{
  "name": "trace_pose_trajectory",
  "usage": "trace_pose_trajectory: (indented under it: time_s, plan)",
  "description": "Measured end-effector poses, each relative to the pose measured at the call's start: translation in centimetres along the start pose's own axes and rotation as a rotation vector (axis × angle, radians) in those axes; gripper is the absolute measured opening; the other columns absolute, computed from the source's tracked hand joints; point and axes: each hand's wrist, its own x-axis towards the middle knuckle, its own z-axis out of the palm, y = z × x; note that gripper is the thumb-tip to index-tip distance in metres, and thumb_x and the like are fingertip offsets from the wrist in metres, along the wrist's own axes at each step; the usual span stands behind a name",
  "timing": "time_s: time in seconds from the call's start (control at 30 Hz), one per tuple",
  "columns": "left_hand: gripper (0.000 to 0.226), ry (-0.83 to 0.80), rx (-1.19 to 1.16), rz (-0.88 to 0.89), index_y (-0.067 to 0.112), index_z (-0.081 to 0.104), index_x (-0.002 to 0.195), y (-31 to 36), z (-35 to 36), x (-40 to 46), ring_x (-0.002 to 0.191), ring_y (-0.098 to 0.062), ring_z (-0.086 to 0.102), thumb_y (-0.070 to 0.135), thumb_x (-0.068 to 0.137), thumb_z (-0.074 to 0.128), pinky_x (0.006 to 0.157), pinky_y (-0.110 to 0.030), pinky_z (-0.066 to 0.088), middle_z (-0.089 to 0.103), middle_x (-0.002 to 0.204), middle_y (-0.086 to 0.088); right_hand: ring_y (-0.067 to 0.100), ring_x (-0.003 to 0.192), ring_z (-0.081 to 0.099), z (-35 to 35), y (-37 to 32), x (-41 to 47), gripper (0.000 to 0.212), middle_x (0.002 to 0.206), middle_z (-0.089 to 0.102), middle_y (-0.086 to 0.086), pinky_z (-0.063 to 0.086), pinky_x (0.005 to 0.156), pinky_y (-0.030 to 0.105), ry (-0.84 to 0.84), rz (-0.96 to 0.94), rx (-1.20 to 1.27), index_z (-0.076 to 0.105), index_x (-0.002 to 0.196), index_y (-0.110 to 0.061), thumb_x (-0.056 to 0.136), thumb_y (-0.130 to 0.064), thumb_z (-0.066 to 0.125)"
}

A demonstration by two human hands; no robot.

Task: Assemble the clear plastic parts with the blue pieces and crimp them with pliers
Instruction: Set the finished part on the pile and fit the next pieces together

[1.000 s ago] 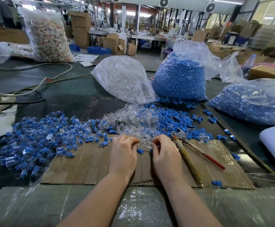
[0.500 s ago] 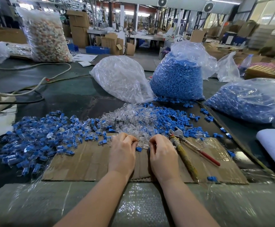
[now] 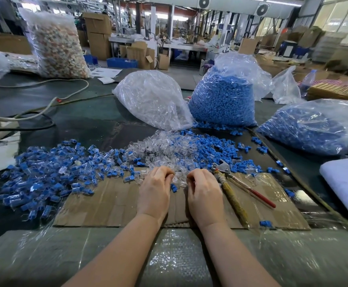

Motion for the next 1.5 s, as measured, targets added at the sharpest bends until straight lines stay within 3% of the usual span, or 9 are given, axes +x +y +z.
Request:
trace_pose_trajectory:
  time_s: [0.37, 0.53, 0.63, 0.73, 0.87, 1.07, 1.17, 1.33, 1.5]
  plan:
    - [0.013, -0.033, -0.005, 0.015, 0.013, 0.062, 0.101, 0.13, 0.10, 0.13, 0.081, -0.007, 0.051, 0.014, 0.094, 0.051, 0.069, -0.010, 0.036, 0.057, 0.092, 0.006, 0.025, 0.072, 0.053, 0.01, -0.06, 0.15, 0.010, 0.078, 0.057, 0.006, 0.042, 0.066, 0.032, 0.003, -0.001, 0.003, 0.057, 0.080, -0.008, 0.083, 0.000, 0.060]
    - [0.022, -0.030, -0.028, 0.045, 0.011, 0.064, 0.111, 0.06, 0.04, 0.25, 0.084, -0.004, 0.049, 0.009, 0.092, 0.053, 0.073, 0.001, 0.034, 0.057, 0.098, 0.008, 0.025, 0.074, 0.055, 0.18, -0.07, 0.23, 0.008, 0.079, 0.059, 0.006, 0.044, 0.067, 0.034, 0.016, -0.001, 0.015, 0.058, 0.081, -0.008, 0.084, -0.001, 0.060]
    - [0.018, -0.037, -0.030, 0.051, 0.011, 0.068, 0.104, -0.01, -0.04, 0.29, 0.082, -0.007, 0.050, 0.008, 0.091, 0.056, 0.072, -0.007, 0.035, 0.058, 0.096, 0.003, 0.026, 0.075, 0.055, 0.34, -0.05, 0.20, 0.006, 0.080, 0.060, 0.007, 0.044, 0.067, 0.035, 0.019, 0.009, 0.028, 0.060, 0.082, -0.007, 0.086, -0.002, 0.060]
    - [0.015, -0.028, -0.026, 0.040, 0.013, 0.069, 0.099, -0.14, -0.08, 0.31, 0.080, -0.009, 0.051, 0.010, 0.090, 0.057, 0.069, -0.012, 0.037, 0.052, 0.091, 0.007, 0.025, 0.078, 0.056, 0.33, 0.07, 0.14, 0.004, 0.083, 0.061, 0.007, 0.044, 0.071, 0.035, 0.012, 0.026, 0.058, 0.062, 0.085, -0.007, 0.087, -0.004, 0.059]
    - [0.012, -0.026, -0.084, 0.027, 0.015, 0.069, 0.095, -0.22, -0.14, 0.23, 0.080, -0.006, 0.053, 0.012, 0.089, 0.059, 0.069, -0.002, 0.036, 0.062, 0.089, 0.008, 0.023, 0.079, 0.058, 0.20, 0.21, 0.09, 0.005, 0.084, 0.064, 0.005, 0.047, 0.073, 0.035, 0.014, 0.087, 0.123, 0.063, 0.088, -0.006, 0.089, -0.009, 0.060]
    - [0.014, -0.020, -0.194, -0.055, 0.021, 0.068, 0.092, -0.36, -0.42, 0.02, 0.075, 0.007, 0.054, 0.010, 0.085, 0.065, 0.069, 0.003, 0.038, 0.059, 0.078, 0.019, 0.022, 0.077, 0.057, -0.02, 0.03, 0.04, 0.008, 0.081, 0.063, 0.004, 0.044, 0.071, 0.035, 0.012, 0.123, 0.164, 0.061, 0.085, -0.008, 0.090, -0.014, 0.060]
    - [0.023, -0.024, -0.226, -0.065, 0.019, 0.068, 0.103, -0.37, -0.50, 0.02, 0.077, 0.008, 0.054, 0.005, 0.085, 0.063, 0.071, 0.003, 0.039, 0.060, 0.083, 0.016, 0.021, 0.074, 0.055, 0.00, -0.03, -0.01, 0.009, 0.078, 0.061, 0.003, 0.042, 0.068, 0.033, 0.017, 0.106, 0.153, 0.059, 0.083, -0.009, 0.090, -0.014, 0.060]
    - [0.012, -0.004, -0.184, -0.045, 0.017, 0.071, 0.092, -0.24, -0.63, 0.18, 0.075, 0.002, 0.049, 0.010, 0.085, 0.064, 0.068, -0.001, 0.036, 0.051, 0.084, 0.013, 0.019, 0.073, 0.053, 0.00, 0.09, -0.07, 0.010, 0.078, 0.060, 0.001, 0.041, 0.067, 0.032, 0.012, 0.110, 0.152, 0.058, 0.082, -0.010, 0.091, -0.014, 0.059]
    - [0.009, -0.040, -0.190, -0.062, 0.022, 0.069, 0.092, -0.36, -0.66, 0.06, 0.078, 0.007, 0.052, 0.019, 0.088, 0.062, 0.069, 0.002, 0.036, 0.056, 0.080, 0.021, 0.019, 0.073, 0.053, -0.02, 0.09, -0.03, 0.010, 0.077, 0.059, 0.000, 0.038, 0.066, 0.029, 0.003, 0.115, 0.163, 0.057, 0.081, -0.011, 0.090, -0.014, 0.060]
